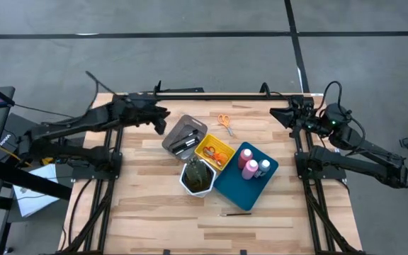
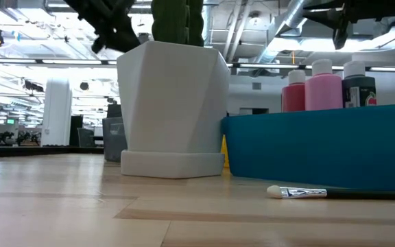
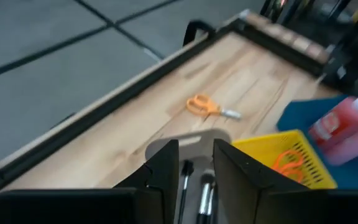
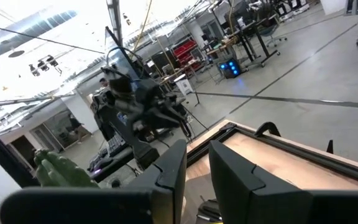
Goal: Pick & Place Paint Supplies
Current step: Put the makeup brush into the black bin
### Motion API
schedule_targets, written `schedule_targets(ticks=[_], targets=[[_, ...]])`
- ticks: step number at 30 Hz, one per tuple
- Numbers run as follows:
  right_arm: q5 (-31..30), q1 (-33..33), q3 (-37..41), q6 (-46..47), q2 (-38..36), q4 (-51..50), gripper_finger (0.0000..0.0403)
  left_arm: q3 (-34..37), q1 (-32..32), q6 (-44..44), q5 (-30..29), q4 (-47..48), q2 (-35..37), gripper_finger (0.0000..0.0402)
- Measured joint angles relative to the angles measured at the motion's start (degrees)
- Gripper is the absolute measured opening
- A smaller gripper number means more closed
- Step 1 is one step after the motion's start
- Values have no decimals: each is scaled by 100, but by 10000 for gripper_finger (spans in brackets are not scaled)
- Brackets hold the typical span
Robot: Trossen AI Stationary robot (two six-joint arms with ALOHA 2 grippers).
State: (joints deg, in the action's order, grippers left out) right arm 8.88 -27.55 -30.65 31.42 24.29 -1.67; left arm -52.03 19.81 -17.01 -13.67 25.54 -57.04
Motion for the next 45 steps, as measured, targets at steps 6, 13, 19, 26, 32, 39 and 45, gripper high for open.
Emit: schedule_targets(ticks=[6,13,19,26,32,39,45], targets=[[203,4,-120,162,0,-116,67,0,-67,-510,36,0,629,93],[983,20,-419,179,2,-132,67,0,-623,-1091,59,-6,1157,93],[1345,182,-754,424,-1,-130,67,0,-1320,-1234,59,68,1349,93],[979,1190,-1166,720,230,-85,67,0,-2130,-1251,61,689,1497,94],[-343,2951,-1613,777,1125,-68,67,0,-2954,-1391,63,1193,1668,94],[-2558,5248,-2412,1143,2519,-92,67,-2,-3576,-1343,-207,1608,1716,94],[-4286,6711,-3513,1281,4011,-127,67,-2,-3731,-1138,-504,1780,1716,94]])
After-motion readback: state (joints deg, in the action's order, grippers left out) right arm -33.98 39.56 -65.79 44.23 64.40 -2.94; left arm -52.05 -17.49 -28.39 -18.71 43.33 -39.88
